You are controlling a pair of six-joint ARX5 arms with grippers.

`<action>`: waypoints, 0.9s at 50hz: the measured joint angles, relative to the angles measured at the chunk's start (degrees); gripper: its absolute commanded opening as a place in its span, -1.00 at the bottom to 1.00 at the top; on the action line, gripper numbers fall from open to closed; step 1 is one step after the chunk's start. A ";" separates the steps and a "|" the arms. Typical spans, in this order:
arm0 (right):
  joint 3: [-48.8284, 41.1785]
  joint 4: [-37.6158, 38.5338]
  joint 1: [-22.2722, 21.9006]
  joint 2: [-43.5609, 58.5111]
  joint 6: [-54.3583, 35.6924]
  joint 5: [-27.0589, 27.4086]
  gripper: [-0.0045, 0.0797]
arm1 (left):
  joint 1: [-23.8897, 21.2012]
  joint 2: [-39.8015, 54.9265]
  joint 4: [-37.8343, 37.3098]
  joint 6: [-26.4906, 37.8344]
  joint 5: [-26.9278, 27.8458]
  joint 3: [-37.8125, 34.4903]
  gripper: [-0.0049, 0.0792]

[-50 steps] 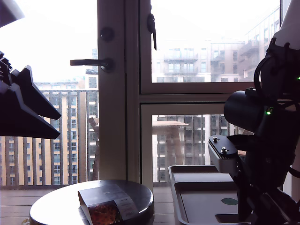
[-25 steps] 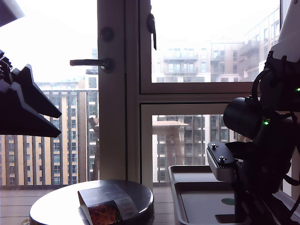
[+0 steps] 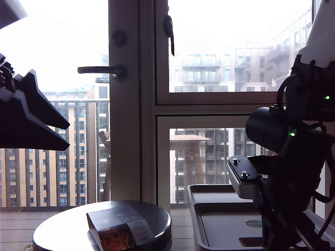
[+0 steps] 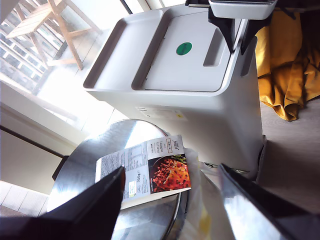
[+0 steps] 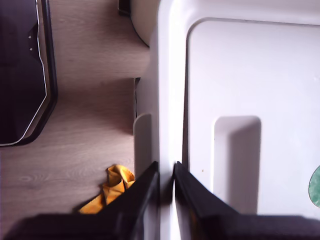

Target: First open the recycling bin's lid, then pick the cardboard sleeve and place it inside the bin before closing the lid

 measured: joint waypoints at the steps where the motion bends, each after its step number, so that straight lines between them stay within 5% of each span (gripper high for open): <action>1: 0.35 -0.57 0.00 0.04 0.00 0.04 -0.92 | 0.00 0.00 0.02 0.02 0.00 0.00 0.39; 17: 4.57 -9.60 0.81 0.63 0.17 2.08 -0.92 | 0.00 0.00 -0.02 0.00 0.00 0.00 0.39; 45: 4.92 -13.62 3.02 -8.39 2.60 2.95 -0.92 | 0.00 0.00 -0.13 -0.02 0.00 0.00 0.39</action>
